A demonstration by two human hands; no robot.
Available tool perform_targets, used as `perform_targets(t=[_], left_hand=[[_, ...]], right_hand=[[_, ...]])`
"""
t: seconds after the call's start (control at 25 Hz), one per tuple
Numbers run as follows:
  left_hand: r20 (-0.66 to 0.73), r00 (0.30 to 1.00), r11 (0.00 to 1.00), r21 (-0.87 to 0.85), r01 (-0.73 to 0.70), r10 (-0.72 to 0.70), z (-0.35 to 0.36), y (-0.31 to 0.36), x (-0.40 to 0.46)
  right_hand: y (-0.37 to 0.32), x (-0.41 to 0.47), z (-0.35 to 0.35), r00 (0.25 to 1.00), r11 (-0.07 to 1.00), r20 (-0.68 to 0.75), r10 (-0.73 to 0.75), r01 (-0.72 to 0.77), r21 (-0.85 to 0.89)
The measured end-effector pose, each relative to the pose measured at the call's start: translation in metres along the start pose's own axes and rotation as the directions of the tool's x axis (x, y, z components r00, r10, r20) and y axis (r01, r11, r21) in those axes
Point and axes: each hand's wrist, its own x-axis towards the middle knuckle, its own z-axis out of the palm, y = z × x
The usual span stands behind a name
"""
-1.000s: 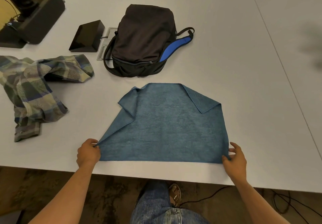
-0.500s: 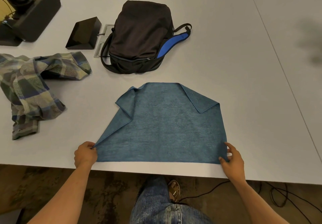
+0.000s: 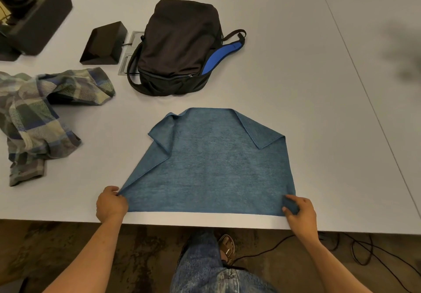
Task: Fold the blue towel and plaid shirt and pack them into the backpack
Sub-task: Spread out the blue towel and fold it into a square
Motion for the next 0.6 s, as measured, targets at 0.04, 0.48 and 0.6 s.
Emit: perform_targets(t=[0.04, 0.48, 0.6], left_hand=[[-0.025, 0.999, 0.999, 0.025, -0.029, 0.030, 0.003, 0.001, -0.005], [0.105, 0.666, 0.659, 0.095, -0.746, 0.738, 0.075, 0.043, -0.052], [0.196, 0.571, 0.563, 0.103, -0.820, 0.797, 0.097, 0.056, -0.058]], right_hand=[[-0.001, -0.001, 0.000, 1.000, 1.000, -0.026, -0.004, 0.004, -0.008], [-0.041, 0.012, 0.038, 0.940, 0.891, -0.047, -0.338, 0.304, -0.337], [-0.049, 0.019, 0.059, 0.891, 0.804, 0.099, -0.443, 0.444, -0.396]])
